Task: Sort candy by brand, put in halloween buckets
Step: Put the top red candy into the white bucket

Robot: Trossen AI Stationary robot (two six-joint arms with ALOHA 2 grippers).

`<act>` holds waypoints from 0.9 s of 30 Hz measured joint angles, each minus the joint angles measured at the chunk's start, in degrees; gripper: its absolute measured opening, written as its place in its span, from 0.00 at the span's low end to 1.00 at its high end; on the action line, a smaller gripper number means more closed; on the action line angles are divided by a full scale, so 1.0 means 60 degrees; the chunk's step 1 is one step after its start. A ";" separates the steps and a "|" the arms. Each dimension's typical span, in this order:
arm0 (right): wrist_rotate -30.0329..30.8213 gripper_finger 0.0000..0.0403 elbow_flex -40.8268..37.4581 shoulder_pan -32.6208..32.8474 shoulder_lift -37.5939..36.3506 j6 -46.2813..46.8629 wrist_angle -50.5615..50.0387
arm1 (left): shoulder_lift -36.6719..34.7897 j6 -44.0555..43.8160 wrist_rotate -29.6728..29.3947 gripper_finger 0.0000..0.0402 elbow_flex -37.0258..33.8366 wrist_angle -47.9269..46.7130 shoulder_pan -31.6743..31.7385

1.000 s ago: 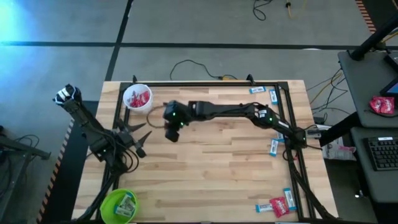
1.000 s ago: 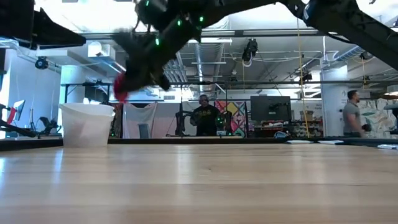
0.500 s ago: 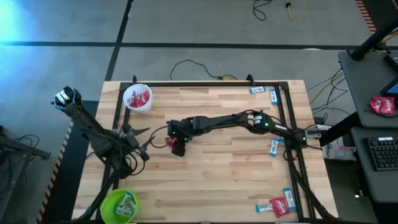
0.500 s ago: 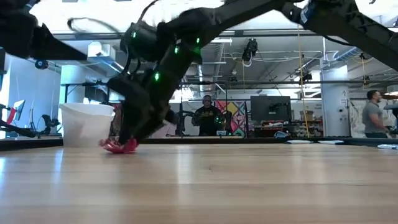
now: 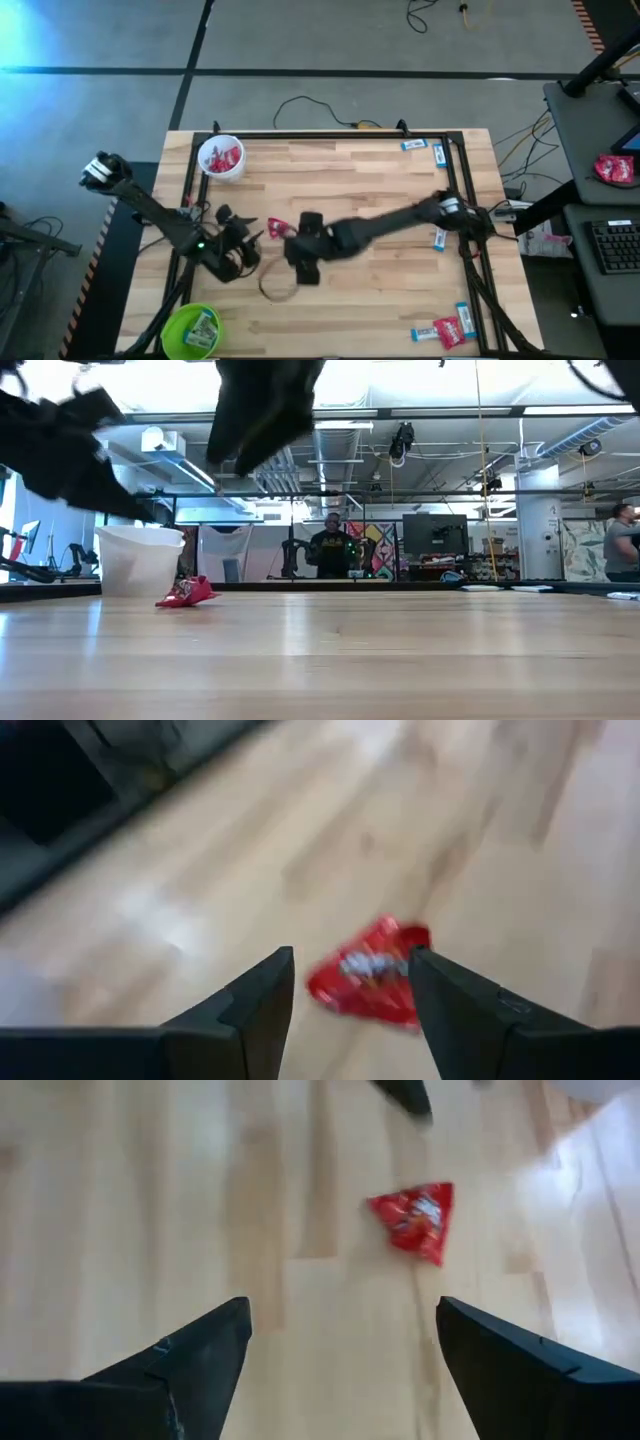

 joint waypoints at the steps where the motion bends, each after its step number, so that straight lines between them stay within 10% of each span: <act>1: 0.0113 0.77 -0.0099 0.0199 -0.0140 0.0050 -0.0029 | 0.0181 0.0398 0.0541 0.45 0.0000 0.0399 0.0314; 9: 0.0305 0.73 -0.1092 0.1190 -0.1198 0.0163 0.0381 | 0.1678 0.4252 0.3844 0.45 0.0122 0.3894 0.2535; 27: 0.1795 0.65 -0.5643 0.1276 -0.4585 0.2252 0.0954 | 0.3833 0.3664 0.4741 0.34 0.0488 0.3747 0.4607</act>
